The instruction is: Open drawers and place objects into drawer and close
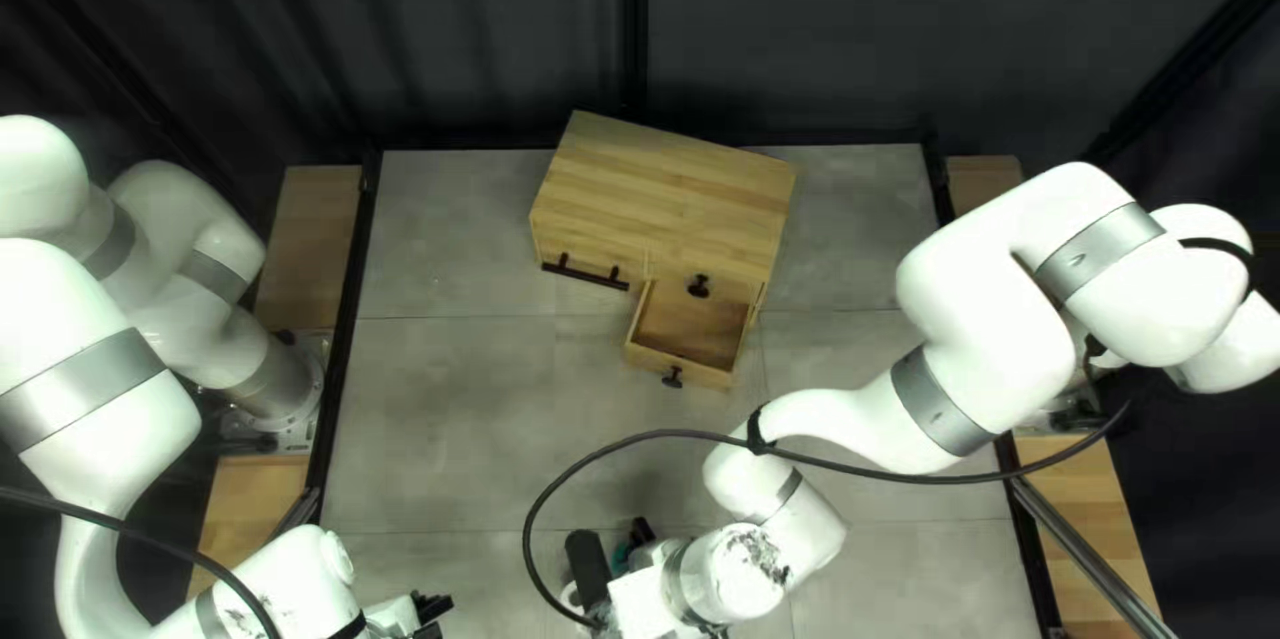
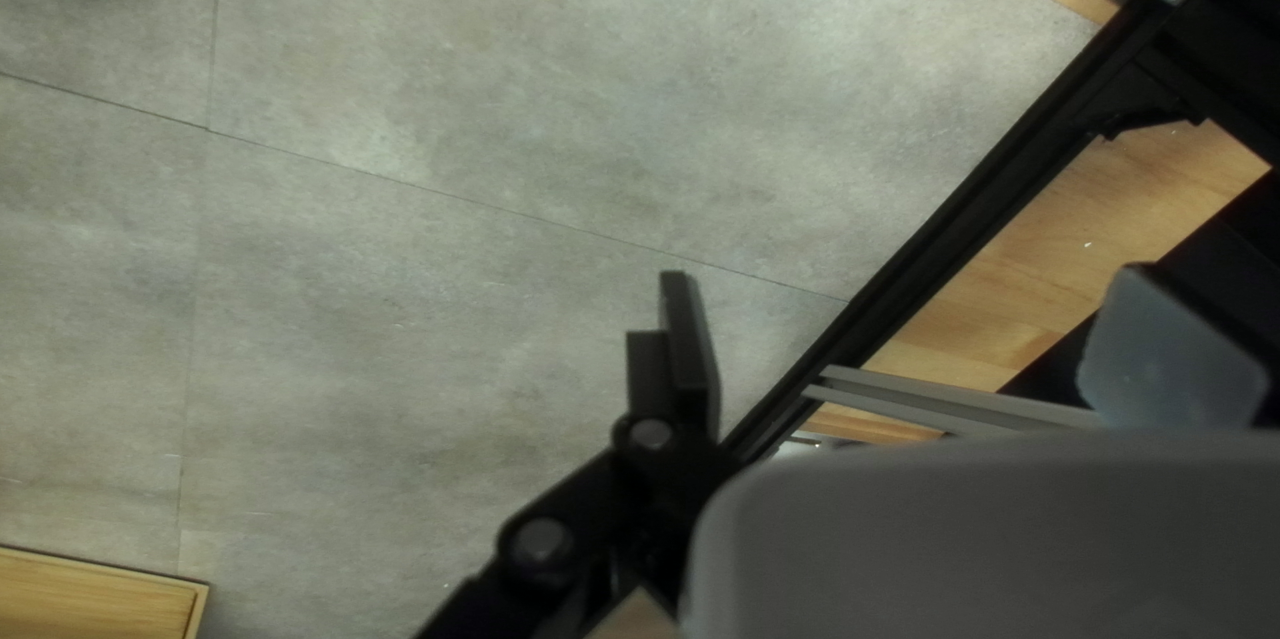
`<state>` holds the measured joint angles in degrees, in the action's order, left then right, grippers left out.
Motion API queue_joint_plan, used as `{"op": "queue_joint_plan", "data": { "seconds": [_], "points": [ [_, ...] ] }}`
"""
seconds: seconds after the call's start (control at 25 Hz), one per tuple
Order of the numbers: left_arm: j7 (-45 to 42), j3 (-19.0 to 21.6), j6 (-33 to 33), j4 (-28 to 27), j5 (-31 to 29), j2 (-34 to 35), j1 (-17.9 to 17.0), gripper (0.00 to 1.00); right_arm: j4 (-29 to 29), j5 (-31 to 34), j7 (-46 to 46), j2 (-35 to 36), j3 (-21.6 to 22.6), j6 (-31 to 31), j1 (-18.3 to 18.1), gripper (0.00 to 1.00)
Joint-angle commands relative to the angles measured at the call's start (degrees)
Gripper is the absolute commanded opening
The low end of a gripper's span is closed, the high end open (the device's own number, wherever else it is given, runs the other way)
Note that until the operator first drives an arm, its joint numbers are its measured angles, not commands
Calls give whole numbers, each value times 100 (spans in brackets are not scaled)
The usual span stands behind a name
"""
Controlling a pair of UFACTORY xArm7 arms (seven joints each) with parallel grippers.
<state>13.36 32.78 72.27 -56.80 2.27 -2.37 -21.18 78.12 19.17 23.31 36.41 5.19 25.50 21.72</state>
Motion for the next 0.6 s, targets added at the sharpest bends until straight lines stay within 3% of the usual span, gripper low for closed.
{"op": "queue_joint_plan", "data": {
  "seconds": [0.04, 0.2, 0.28, 0.6],
  "points": [
    [0, 0, 0, 0, 0, 0, 0, 100, -89, -85, -98, 42, 91, -151, -134, 100],
    [0, 0, 0, 0, 0, 0, 0, 100, -55, -111, -129, 58, 121, -52, -140, 100],
    [0, 0, 0, 0, 0, 0, 0, 100, -34, -102, -118, 55, 113, 12, -116, 4],
    [0, 0, 0, 0, 0, 0, 0, 100, -261, 201, 282, -548, -128, 792, 262, 2]
  ]
}}
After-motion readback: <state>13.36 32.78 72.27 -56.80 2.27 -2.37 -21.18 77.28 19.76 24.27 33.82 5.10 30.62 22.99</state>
